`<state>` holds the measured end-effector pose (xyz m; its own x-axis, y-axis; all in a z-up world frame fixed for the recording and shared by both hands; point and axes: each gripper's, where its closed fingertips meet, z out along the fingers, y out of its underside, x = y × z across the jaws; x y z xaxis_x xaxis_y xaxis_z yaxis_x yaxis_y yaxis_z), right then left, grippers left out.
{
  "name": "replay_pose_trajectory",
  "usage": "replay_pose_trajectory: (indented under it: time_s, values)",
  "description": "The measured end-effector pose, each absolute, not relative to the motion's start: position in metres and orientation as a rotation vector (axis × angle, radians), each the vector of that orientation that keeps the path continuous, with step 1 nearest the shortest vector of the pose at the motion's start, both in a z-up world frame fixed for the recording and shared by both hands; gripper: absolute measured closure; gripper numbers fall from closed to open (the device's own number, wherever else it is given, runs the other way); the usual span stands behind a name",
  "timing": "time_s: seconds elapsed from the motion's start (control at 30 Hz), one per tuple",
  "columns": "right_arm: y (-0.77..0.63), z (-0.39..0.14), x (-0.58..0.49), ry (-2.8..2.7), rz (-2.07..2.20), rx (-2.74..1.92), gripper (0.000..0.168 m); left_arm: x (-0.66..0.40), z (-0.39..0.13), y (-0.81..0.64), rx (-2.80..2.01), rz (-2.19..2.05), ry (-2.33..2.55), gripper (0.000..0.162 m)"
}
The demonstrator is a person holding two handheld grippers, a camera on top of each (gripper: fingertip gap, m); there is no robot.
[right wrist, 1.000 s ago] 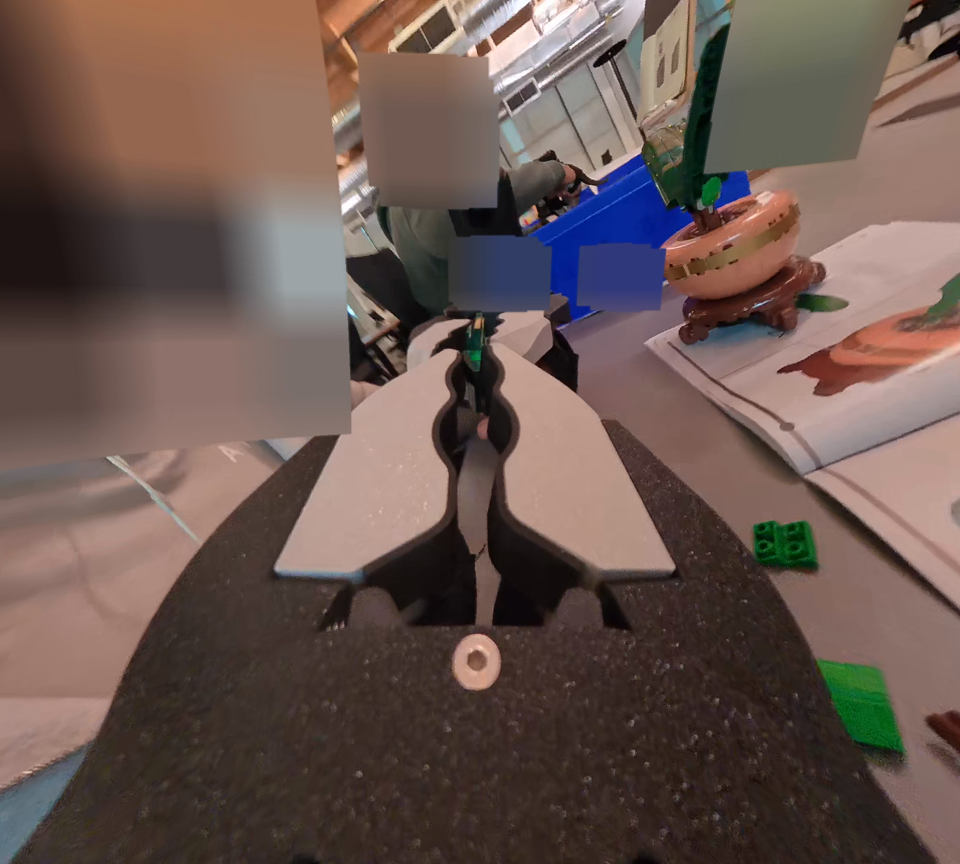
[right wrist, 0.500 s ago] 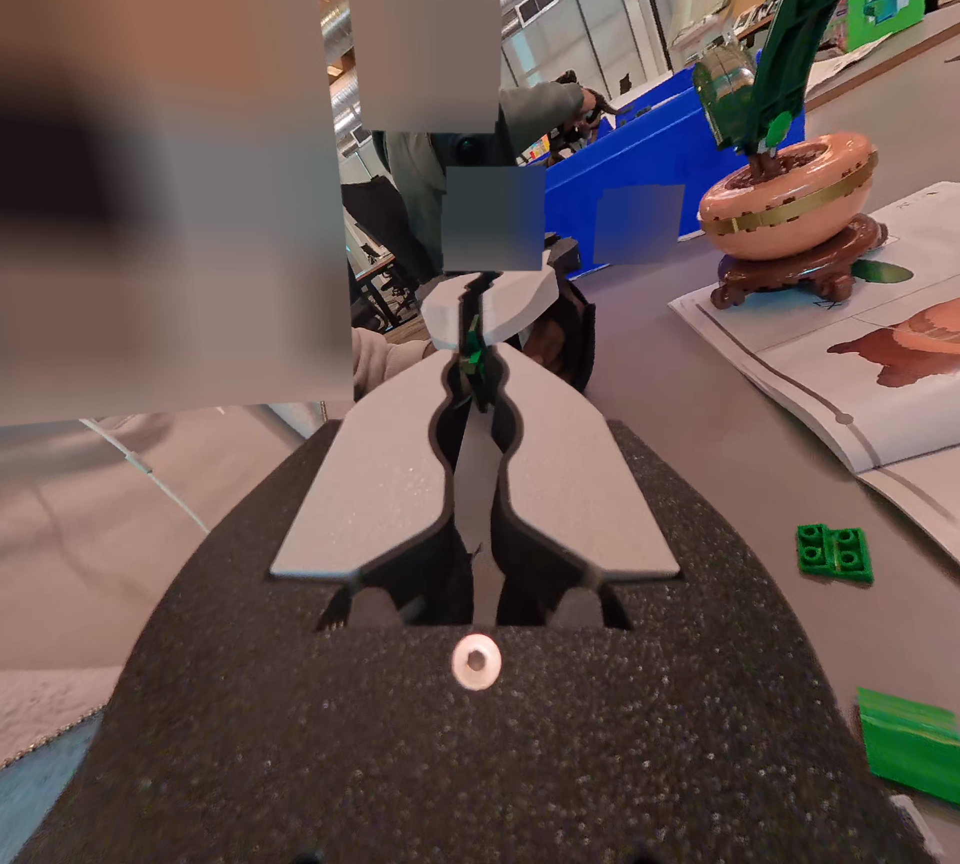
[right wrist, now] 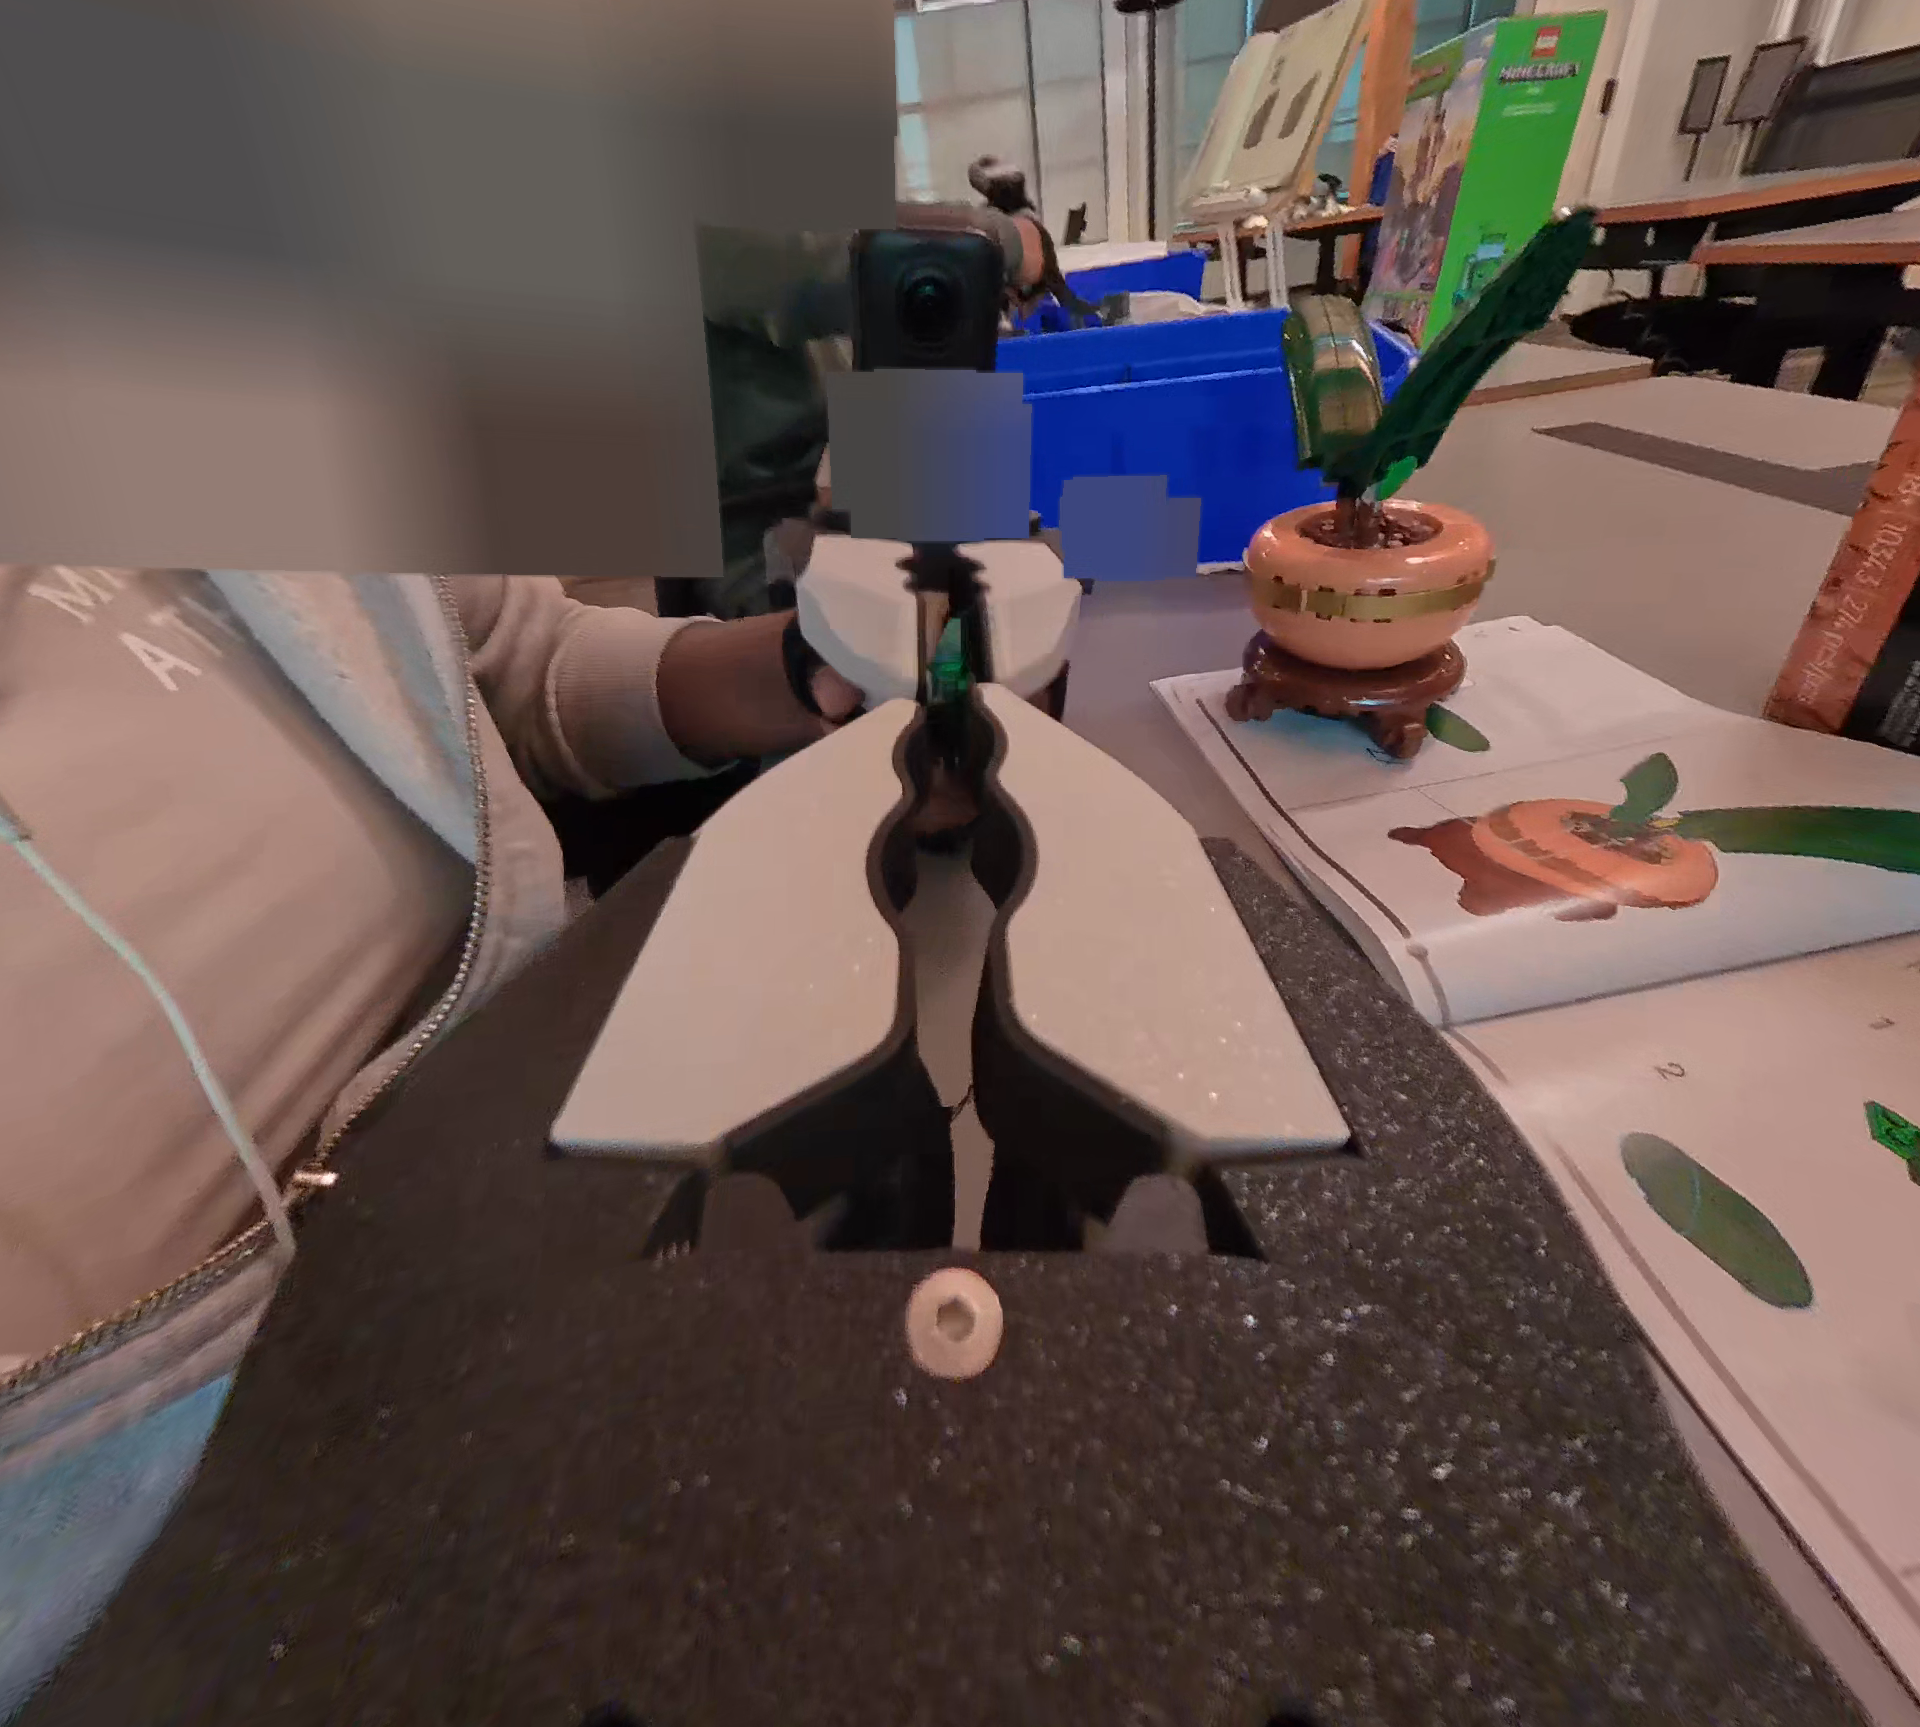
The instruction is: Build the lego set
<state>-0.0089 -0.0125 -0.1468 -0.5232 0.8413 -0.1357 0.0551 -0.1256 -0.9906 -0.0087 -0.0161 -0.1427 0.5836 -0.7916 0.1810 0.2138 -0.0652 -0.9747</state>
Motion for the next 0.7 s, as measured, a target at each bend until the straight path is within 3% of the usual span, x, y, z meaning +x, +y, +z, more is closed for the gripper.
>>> replay_pose_trajectory:
  time_s: [0.2,0.7]
  values:
    - [-0.014,-0.145,-0.009,-1.553,1.694,-0.984,0.162,-0.002,-0.147,-0.019,-1.408,-0.799,0.625,0.157]
    - [-0.009,-0.145,-0.013,-1.573,1.006,-0.680,0.164,-0.018,-0.146,-0.008,-1.453,-0.867,0.460,0.157]
